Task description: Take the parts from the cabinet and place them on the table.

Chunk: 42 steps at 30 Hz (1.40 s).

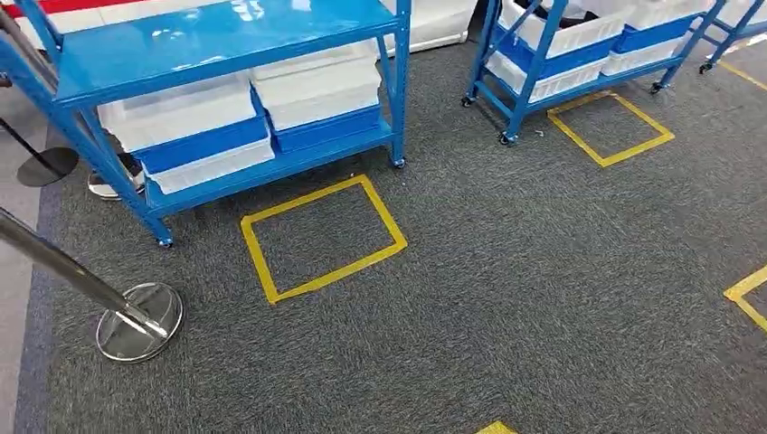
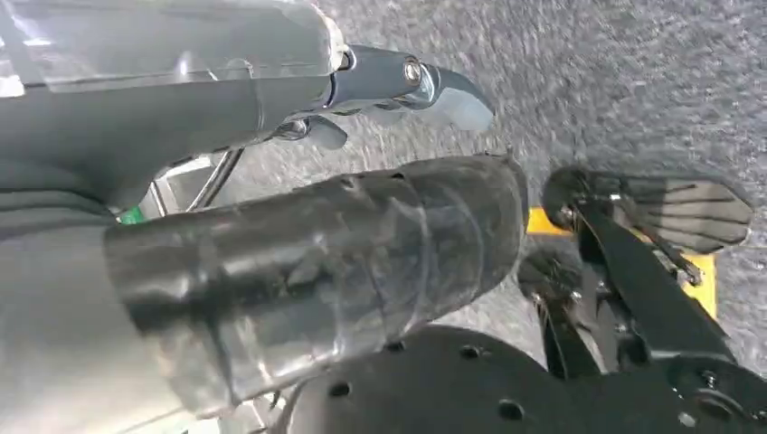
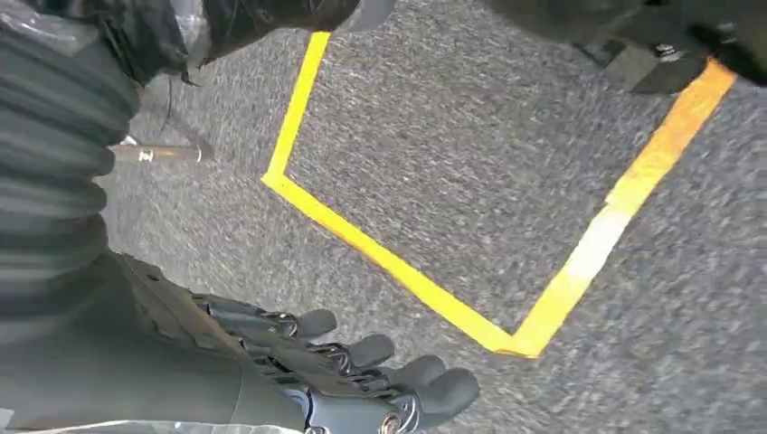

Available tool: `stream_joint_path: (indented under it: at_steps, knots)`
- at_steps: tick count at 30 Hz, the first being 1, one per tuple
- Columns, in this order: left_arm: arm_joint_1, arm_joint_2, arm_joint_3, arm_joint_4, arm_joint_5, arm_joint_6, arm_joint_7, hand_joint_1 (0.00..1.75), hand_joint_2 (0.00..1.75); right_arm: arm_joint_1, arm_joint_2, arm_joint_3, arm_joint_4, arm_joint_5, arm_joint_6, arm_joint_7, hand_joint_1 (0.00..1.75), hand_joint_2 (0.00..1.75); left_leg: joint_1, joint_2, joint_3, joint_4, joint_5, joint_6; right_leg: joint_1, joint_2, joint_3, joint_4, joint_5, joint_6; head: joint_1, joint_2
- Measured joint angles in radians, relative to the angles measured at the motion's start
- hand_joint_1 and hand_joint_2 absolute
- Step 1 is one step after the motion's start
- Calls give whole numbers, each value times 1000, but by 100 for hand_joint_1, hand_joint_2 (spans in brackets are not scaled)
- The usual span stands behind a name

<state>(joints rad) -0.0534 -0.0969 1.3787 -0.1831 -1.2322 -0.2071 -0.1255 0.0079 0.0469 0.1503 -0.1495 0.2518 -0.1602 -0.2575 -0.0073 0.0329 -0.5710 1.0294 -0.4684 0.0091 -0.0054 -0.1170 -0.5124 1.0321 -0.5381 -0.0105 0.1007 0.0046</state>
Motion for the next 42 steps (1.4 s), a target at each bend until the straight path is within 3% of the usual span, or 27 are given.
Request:
stream_joint_path:
  at_steps: [1,3,4,6,7,9,11,12,16,17,18,19,20,21,26,29,30,31,32,33,34,35,37,38,39,41,42]
  knots:
    - [0,0,0,0,0,0,0,0,0,-5,1,0,-1,0,0,0,0,175,5,-9,8,-15,5,9,4,-6,9,-3,-3,9,-1,0]
    - [0,-1,0,0,0,0,0,0,0,-2,0,0,-1,0,0,0,0,175,15,-21,22,-33,15,22,-3,75,-7,43,-38,18,1,0]
    - [-3,-1,0,0,0,0,0,0,0,-1,0,0,-1,0,0,0,0,175,16,-26,19,-33,15,25,-3,98,-42,108,-74,18,2,0]
    - [-5,-1,0,0,0,0,0,0,0,4,0,0,0,0,-1,0,0,175,15,-44,17,-32,14,27,-8,111,-123,259,-134,23,1,0]
    - [-5,-1,0,0,0,0,0,0,0,4,0,0,0,0,-1,0,0,175,15,-54,18,-31,13,27,-8,112,-144,292,-129,26,2,0]
    - [-4,-1,0,0,0,0,0,0,0,5,0,0,0,0,-1,0,0,175,18,-70,21,-25,9,23,-12,113,-119,216,-55,29,1,0]
    - [-4,-1,0,0,0,0,0,0,0,6,-2,0,0,0,-1,0,0,175,20,-82,22,-11,-1,12,-21,121,-48,48,38,31,1,0]
    - [-3,-1,0,0,0,0,0,0,0,7,-2,0,0,0,0,0,0,175,15,-86,17,-6,-6,4,-17,137,-43,32,16,29,2,0]
    - [-2,-1,0,0,0,0,0,0,0,3,-2,0,0,0,0,0,0,175,18,-97,12,-6,-4,-20,-11,127,-45,22,25,3,2,0]
    - [-2,-2,0,0,0,0,0,0,0,2,-1,0,0,0,0,0,0,175,20,-85,10,4,-14,-25,-16,119,-41,14,30,-8,1,0]
    - [-3,-3,0,0,0,-2,0,0,0,4,-2,0,0,0,0,0,0,175,19,-64,3,27,-32,-28,-13,118,-42,14,27,-9,0,0]
    - [-4,-3,0,0,0,-1,0,0,0,5,-2,0,0,0,0,0,0,175,16,-61,8,8,-3,11,-8,122,-41,19,23,-6,1,0]
    - [-4,0,0,0,0,0,0,0,0,5,-2,0,0,0,0,0,0,175,16,-57,11,0,-17,39,-4,118,-42,22,20,-8,1,0]
    - [-4,0,0,0,0,0,0,0,0,4,-1,0,0,0,0,0,0,175,16,-58,13,-2,-16,47,-4,117,-41,22,20,-8,1,0]
    - [-3,0,0,0,0,0,0,0,0,2,-1,0,0,0,0,0,0,175,17,-58,13,-6,-5,34,-3,113,-40,22,18,-11,1,0]
    - [-3,0,0,0,0,0,0,0,0,3,-1,0,0,0,0,0,0,175,18,-58,15,-9,-5,13,-3,113,-41,23,18,-11,0,0]
    - [-4,0,1,0,0,0,0,0,0,3,0,0,0,0,0,0,0,175,17,-58,12,-4,-9,6,-13,112,-38,9,23,-5,1,0]
    - [-4,2,0,0,1,0,0,0,0,2,3,0,0,0,0,0,0,175,14,-58,20,-21,-1,19,-11,111,-29,-2,27,0,0,0]
    - [-5,-1,0,0,1,0,0,0,0,2,3,0,0,0,0,0,0,175,26,-57,58,-76,23,34,-1,109,-15,-9,27,3,0,0]
    - [-6,-2,0,0,1,0,0,0,0,3,0,0,0,0,0,0,0,175,26,-54,72,-102,33,29,-4,111,-14,2,22,5,3,0]
    - [-5,-2,0,0,1,0,0,0,0,3,0,0,0,0,0,0,0,175,29,-53,81,-118,42,38,-5,115,-35,47,-13,6,2,0]
    - [-5,-2,0,0,1,0,0,0,0,2,0,0,0,0,0,0,0,175,31,-54,79,-119,45,35,-10,118,-72,118,-53,12,3,0]
    - [-4,-2,0,0,1,0,0,0,0,3,0,0,0,0,-2,0,0,175,36,-54,76,-113,38,26,-21,118,-132,233,-98,27,2,0]
    - [-4,-2,0,0,1,0,0,0,0,3,-1,0,0,0,-2,0,0,175,42,-56,75,-106,33,18,-29,117,-144,251,-89,40,2,0]
    - [-3,-2,1,0,1,0,0,0,0,2,-3,0,0,0,-1,0,0,175,48,-58,74,-96,27,9,-36,117,-133,224,-60,49,2,0]
    - [-2,-2,1,0,1,0,0,0,0,4,-4,0,0,0,-1,0,0,175,68,-64,66,-56,3,-20,-58,117,-61,71,33,74,2,0]
    - [-2,1,1,-1,1,0,0,0,0,5,-3,0,1,0,-1,0,0,175,67,-65,50,-27,-14,-41,-60,127,-49,40,18,85,3,0]
